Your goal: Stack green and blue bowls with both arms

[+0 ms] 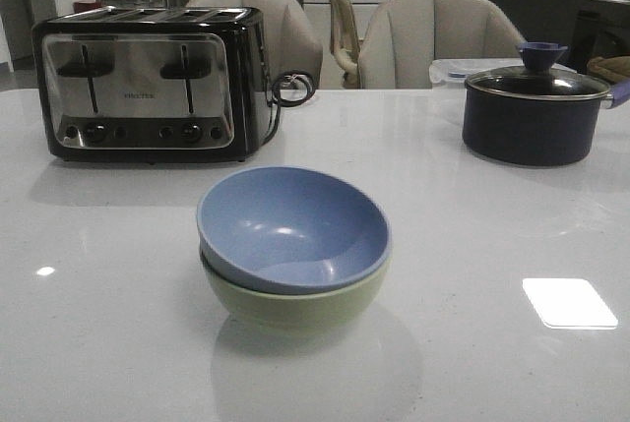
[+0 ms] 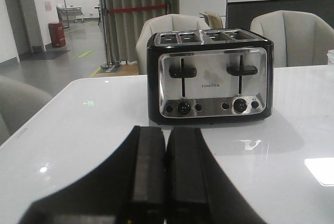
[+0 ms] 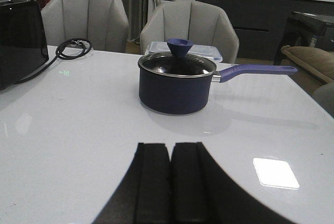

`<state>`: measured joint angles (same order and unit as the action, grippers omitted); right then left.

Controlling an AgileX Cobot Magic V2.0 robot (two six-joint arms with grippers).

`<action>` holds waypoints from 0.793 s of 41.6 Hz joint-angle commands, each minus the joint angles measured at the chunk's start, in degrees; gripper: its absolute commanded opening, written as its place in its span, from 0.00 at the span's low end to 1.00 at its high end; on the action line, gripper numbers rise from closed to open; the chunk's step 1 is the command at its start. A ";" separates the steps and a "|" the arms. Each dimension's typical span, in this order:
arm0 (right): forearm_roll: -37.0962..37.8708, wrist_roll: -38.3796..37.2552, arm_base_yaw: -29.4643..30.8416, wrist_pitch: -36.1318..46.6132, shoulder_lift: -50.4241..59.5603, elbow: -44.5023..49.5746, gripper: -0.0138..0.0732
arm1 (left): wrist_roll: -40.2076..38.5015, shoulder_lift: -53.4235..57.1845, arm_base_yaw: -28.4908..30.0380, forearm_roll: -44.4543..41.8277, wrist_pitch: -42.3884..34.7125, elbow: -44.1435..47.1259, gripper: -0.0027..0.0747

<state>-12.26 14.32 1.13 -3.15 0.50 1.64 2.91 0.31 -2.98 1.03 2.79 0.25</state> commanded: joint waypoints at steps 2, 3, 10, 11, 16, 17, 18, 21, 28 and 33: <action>-0.31 0.22 0.41 5.82 1.17 -0.30 0.20 | -0.72 0.91 -0.38 -0.14 -4.87 0.35 0.16; -0.36 0.22 0.41 5.88 1.17 -0.30 0.20 | -0.72 0.91 -0.38 -0.14 -4.87 0.35 0.16; 6.48 -7.52 0.46 8.26 1.17 -0.30 0.20 | -0.72 0.91 -0.38 -0.14 -4.87 0.35 0.16; 7.96 -8.79 0.46 8.51 1.17 -0.30 0.20 | -0.72 0.91 -0.38 -0.14 -4.87 0.35 0.16; 9.78 -12.81 0.46 8.66 1.17 -0.30 0.20 | -0.72 0.91 -0.38 -0.14 -4.87 0.35 0.16; 9.78 -12.82 0.46 8.60 1.17 -0.30 0.20 | -0.72 0.91 -0.38 -0.14 -4.87 0.35 0.16; 9.78 -12.82 0.46 8.60 1.17 -0.30 0.20 | -0.72 0.91 -0.38 -0.14 -4.87 0.35 0.16; 9.78 -12.82 0.46 8.60 1.17 -0.30 0.20 | -0.72 0.91 -0.38 -0.14 -4.87 0.35 0.16; 11.87 -13.31 0.46 8.61 1.17 -0.30 0.20 | -0.72 0.91 -0.38 -0.14 -4.87 0.35 0.16; 12.26 -15.77 0.46 8.74 1.17 -0.30 0.20 | -0.72 0.91 -0.38 -0.14 -4.87 0.35 0.16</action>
<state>-1.05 0.00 1.13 0.00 0.50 1.64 2.91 0.31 -2.98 1.03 2.79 0.25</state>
